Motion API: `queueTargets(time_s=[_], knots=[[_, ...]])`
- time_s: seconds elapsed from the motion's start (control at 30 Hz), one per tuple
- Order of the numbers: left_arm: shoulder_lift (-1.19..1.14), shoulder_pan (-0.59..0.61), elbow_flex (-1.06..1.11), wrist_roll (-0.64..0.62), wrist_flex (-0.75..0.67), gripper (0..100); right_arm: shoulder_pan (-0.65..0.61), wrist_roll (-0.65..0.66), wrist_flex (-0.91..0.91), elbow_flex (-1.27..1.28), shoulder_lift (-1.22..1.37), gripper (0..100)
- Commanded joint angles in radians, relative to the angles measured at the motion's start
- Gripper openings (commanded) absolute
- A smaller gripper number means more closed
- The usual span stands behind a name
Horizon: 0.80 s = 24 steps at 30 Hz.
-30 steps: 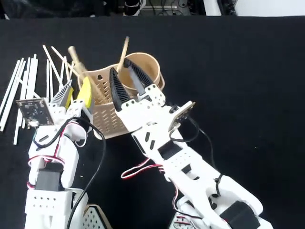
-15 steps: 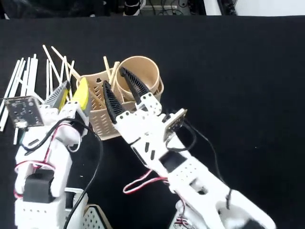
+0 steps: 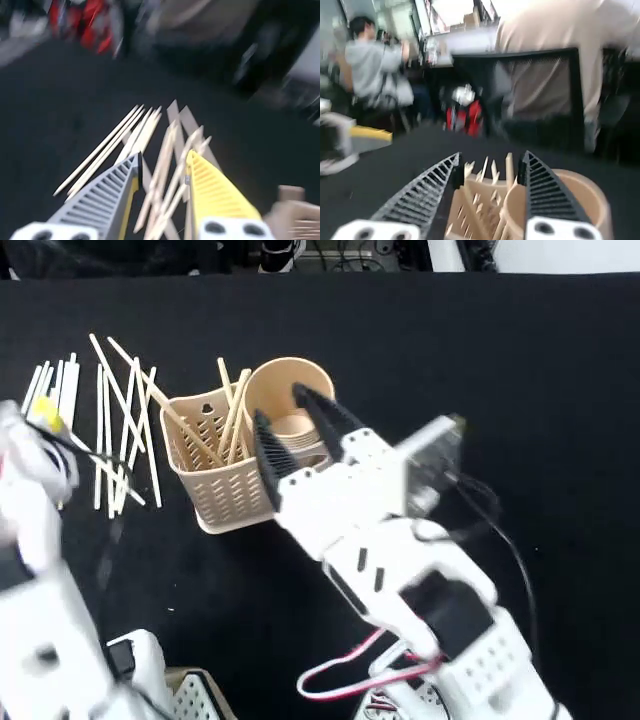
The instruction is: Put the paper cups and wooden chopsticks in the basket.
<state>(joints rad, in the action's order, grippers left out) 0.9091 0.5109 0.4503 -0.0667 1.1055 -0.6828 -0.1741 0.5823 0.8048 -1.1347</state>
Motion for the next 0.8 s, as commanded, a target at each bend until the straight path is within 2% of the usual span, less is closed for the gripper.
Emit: queueTargets(time_s=[0.0,0.13,0.27,0.4,0.57,0.77], knots=[[-0.267,0.151,-0.067,0.077,-0.032,16,-0.104,-0.011,0.021,-0.067,0.128,19.1],[-0.493,0.216,-0.071,0.124,-0.181,16,-0.212,-0.005,0.025,-0.077,0.266,19.1],[-0.726,0.222,-0.093,0.183,-0.322,16,-0.21,0.02,0.034,-0.074,0.3,19.1],[-0.987,0.214,-0.222,0.189,-0.39,16,-0.199,0.097,0.103,-0.077,0.269,19.1],[-1.307,0.159,-0.493,0.193,-0.321,16,-0.199,0.101,0.167,-0.054,0.157,19.1],[-1.614,0.111,-0.86,0.19,-0.074,15,-0.199,0.101,0.164,0.056,0.018,19.1]])
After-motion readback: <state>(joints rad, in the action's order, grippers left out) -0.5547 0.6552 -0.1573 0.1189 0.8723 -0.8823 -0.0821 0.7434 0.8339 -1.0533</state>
